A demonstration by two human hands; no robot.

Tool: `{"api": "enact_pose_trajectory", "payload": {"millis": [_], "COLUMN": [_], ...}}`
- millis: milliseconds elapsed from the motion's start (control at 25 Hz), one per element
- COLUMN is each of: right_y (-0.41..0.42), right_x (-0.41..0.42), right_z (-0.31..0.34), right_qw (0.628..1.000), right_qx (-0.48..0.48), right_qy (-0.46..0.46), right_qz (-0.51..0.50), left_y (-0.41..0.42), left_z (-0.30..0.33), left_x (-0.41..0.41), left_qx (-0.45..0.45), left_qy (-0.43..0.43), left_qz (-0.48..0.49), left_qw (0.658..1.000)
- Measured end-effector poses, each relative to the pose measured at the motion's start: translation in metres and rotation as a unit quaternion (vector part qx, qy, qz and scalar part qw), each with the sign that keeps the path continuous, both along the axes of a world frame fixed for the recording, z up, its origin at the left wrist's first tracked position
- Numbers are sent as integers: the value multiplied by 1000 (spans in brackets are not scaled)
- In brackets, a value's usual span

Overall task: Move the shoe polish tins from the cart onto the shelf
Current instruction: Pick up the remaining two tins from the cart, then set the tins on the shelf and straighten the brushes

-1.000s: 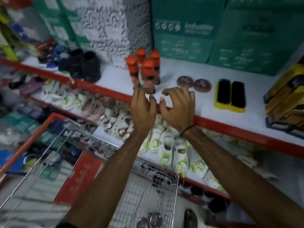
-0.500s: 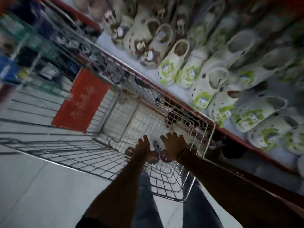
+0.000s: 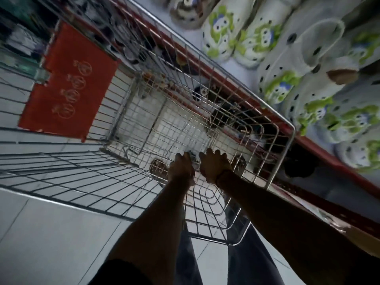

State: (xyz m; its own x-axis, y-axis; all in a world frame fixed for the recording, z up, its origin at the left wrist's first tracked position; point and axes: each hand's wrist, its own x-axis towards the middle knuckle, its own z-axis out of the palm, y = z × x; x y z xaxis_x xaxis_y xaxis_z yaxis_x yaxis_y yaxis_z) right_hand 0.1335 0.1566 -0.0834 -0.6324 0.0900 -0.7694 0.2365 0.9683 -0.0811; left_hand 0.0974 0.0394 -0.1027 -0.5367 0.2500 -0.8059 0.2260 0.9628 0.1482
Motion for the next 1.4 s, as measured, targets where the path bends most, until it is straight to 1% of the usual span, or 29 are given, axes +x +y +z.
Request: {"api": "enact_pose_trajectory", "payload": {"millis": [80,160,280,360,440,520,600,680,720,840,920,1000,1040,1080,1160,1240,1280,1400], "right_y": [10,22,35,41,44,51,65,83,97,143,178,212,226,238,256,267,272,286], "right_x": [-18,-41,-83,-110,-131,-150,-161,-160,-156,-131,-106,-81,-72,-63,-52,-50,-50,-49], "right_z": [24,67,150,209,268,325,378,423,444,483,493,497,497,498,492,482,477,471], "right_qw": [999,997,983,960,927,884,832,785,765,720,699,705,717,732,765,784,788,788], "right_qx": [-7,-26,-55,-83,-93,-97,-101,-92,-80,-35,13,67,96,133,204,234,240,247], "right_qy": [25,66,163,253,351,447,534,598,623,666,677,662,642,613,545,508,499,498], "right_qz": [-26,-34,-64,-87,-94,-103,-116,-128,-140,-194,-228,-247,-254,-265,-277,-269,-269,-265], "left_y": [-9,-22,-39,-48,-53,-48,-31,-8,9,67,112,160,181,202,236,255,264,282], "left_z": [28,75,162,222,285,344,397,439,460,496,506,510,512,512,506,496,494,490], "left_x": [-25,-56,-105,-134,-157,-180,-196,-205,-206,-202,-190,-175,-168,-162,-156,-156,-156,-162], "left_qx": [19,65,131,186,259,328,402,458,479,513,534,564,570,565,521,468,454,441], "left_qy": [15,56,132,201,285,369,426,459,467,479,474,441,414,386,357,350,344,348], "left_qz": [-2,-10,-18,-6,15,39,36,18,8,-42,-80,-110,-116,-120,-138,-151,-158,-203], "left_qw": [1000,996,982,962,923,869,810,761,743,711,695,690,701,720,763,797,806,802]}}
